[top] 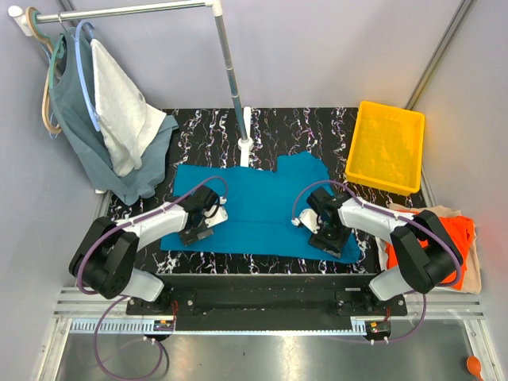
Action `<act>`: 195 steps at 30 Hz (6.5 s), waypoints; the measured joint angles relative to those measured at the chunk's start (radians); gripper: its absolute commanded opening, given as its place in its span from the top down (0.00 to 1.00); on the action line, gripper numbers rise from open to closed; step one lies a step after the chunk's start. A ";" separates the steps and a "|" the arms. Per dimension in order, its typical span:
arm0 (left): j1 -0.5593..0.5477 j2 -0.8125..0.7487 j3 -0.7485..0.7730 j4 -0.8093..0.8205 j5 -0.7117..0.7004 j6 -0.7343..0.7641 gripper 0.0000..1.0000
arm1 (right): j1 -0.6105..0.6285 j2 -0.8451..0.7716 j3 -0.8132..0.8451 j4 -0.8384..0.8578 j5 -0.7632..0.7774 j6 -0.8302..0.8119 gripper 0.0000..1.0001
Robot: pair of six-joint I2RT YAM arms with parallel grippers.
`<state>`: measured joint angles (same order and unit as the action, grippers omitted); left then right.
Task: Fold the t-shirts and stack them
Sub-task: Fold the tshirt
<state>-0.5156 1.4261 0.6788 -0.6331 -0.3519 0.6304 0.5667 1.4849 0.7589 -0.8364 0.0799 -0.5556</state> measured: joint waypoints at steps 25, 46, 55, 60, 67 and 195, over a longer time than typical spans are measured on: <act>-0.039 -0.079 0.187 -0.229 0.113 -0.026 0.10 | 0.014 -0.130 0.230 -0.119 0.026 0.013 0.28; 0.275 0.300 0.564 -0.138 0.229 0.159 0.11 | -0.327 0.579 1.004 0.148 -0.263 0.245 0.33; 0.361 0.370 0.619 -0.181 0.254 0.227 0.12 | -0.336 0.775 1.142 0.151 -0.311 0.266 0.36; 0.401 0.389 0.653 -0.203 0.263 0.256 0.13 | -0.340 0.810 1.152 0.151 -0.321 0.266 0.39; 0.418 0.427 0.705 -0.238 0.276 0.279 0.14 | -0.341 0.840 1.169 0.151 -0.335 0.262 0.40; 0.287 0.261 0.360 -0.401 0.269 -0.076 0.50 | -0.190 -0.104 0.229 -0.059 -0.314 0.159 1.00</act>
<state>-0.2287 1.6867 1.0386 -1.0340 -0.0826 0.5541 0.3771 1.3811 0.9878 -0.8951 -0.2340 -0.3969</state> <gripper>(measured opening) 0.442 0.011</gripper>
